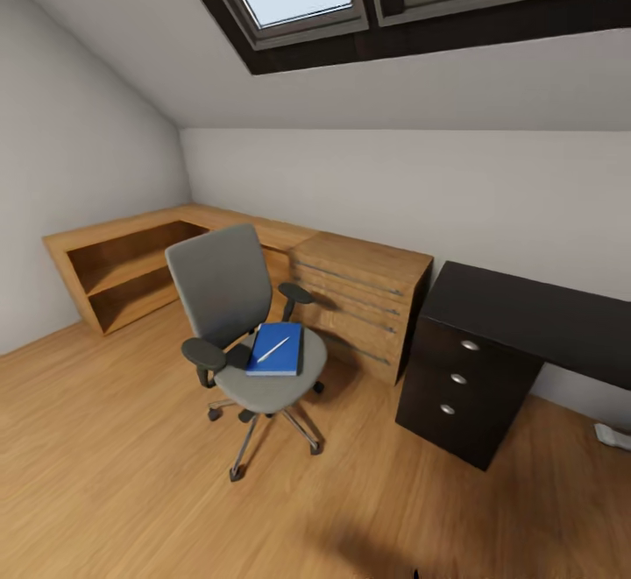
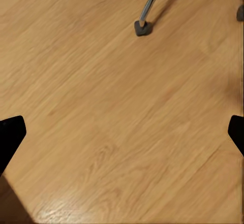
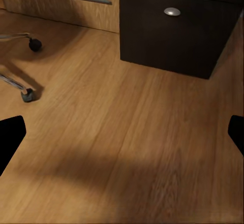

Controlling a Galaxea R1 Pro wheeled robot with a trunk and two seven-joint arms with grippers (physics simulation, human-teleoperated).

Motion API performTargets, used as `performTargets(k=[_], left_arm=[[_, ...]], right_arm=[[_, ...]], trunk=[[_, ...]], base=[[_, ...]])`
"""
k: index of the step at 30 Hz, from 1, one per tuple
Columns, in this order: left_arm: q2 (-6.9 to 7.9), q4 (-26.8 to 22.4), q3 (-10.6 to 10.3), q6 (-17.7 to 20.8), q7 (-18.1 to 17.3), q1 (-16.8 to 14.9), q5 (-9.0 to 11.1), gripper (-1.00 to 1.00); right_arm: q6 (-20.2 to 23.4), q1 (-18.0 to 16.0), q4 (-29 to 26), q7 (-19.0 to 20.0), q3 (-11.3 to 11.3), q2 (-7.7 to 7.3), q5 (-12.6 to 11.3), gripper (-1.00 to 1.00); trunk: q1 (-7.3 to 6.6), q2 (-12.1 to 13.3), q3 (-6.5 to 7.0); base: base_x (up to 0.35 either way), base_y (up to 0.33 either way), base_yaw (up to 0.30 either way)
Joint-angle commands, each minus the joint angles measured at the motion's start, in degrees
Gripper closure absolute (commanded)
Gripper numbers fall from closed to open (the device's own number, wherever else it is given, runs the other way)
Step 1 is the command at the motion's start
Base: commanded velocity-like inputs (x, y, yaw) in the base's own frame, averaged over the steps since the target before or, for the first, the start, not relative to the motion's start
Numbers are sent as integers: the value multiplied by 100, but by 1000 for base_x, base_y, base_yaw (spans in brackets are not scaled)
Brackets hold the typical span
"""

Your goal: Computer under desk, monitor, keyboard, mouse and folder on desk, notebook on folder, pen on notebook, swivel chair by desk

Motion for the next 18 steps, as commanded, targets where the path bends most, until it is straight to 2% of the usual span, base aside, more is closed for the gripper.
performTargets(k=[1, 5, 7, 18], left_arm=[[6, 1, -34, -32, 35, -4, 60, -100], [10, 34, -34, -26, 38, -4, 64, -100], [10, 327, -34, -31, 32, -4, 46, -100], [20, 406, -26, -57, 27, -4, 43, -100]], right_arm=[[-8, -4, 3, -25, -27, 2, 34, -100], [60, -4, -6, -29, -27, 6, 18, -100], [80, -4, -13, -29, -27, 2, 11, -100], [83, -4, -14, -29, -36, -8, 7, -100]], trunk=[[0, -3, -6], [0, -3, -6], [0, -3, -6], [0, -3, -6]], base=[[0, 0, -297], [0, 0, -297], [0, 0, -297], [0, 0, -297]])
